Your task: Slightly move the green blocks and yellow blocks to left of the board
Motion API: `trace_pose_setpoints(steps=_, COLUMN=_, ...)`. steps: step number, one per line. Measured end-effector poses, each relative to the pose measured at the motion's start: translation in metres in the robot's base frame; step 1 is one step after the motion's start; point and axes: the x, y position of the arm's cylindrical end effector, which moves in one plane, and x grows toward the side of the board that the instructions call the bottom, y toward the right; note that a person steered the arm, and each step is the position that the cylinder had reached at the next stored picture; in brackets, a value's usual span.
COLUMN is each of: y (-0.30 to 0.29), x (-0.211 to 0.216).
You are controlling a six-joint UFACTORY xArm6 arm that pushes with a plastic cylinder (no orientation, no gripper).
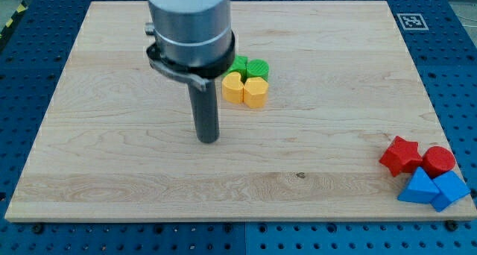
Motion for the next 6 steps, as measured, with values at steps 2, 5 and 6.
trace_pose_setpoints(steps=2, y=0.102, x=0.001)
trace_pose_setpoints(steps=5, y=0.161, x=-0.076)
trace_pose_setpoints(steps=6, y=0.115, x=-0.085)
